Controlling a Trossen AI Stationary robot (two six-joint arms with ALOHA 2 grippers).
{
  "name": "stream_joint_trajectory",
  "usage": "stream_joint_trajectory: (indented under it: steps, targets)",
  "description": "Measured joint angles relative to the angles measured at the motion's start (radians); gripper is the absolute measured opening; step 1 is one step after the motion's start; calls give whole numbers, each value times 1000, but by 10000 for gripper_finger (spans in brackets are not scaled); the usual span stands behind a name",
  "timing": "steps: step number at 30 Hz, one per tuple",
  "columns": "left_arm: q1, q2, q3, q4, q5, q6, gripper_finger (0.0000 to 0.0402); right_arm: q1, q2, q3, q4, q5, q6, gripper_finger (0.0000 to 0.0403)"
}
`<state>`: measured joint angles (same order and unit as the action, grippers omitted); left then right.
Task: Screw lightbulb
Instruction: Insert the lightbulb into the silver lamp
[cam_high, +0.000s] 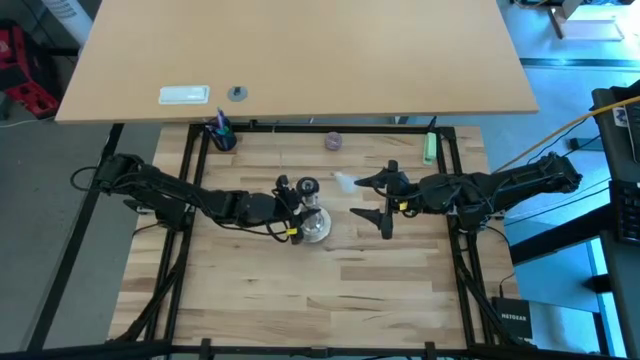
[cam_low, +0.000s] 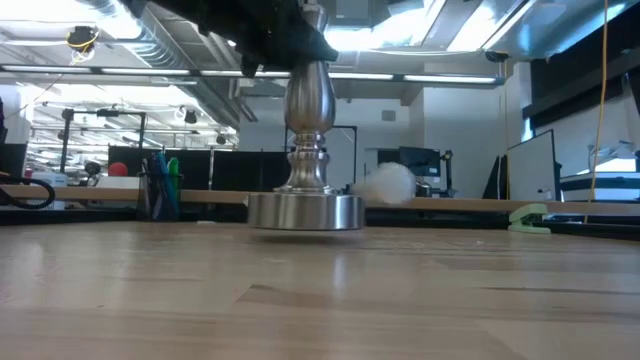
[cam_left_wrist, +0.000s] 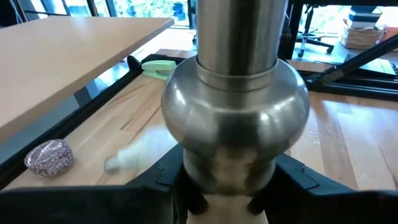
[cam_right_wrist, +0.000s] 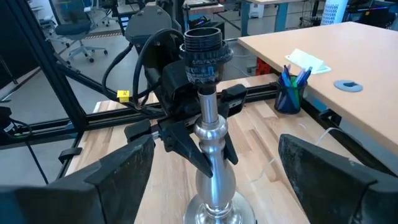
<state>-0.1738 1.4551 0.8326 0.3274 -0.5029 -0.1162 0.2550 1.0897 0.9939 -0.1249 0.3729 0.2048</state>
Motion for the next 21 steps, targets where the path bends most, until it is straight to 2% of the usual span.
stream_joint_trajectory:
  steps: [10,18,21]
  targets:
    - [0,-5,6,9,-1,11,199,0,0,0,-66,12,6,344]
    - [0,-4,3,-1,2,3,233,-1,0,0,-196,177,51,344]
    - [0,-13,3,-11,23,-36,255,-41,1,0,-231,234,107,344]
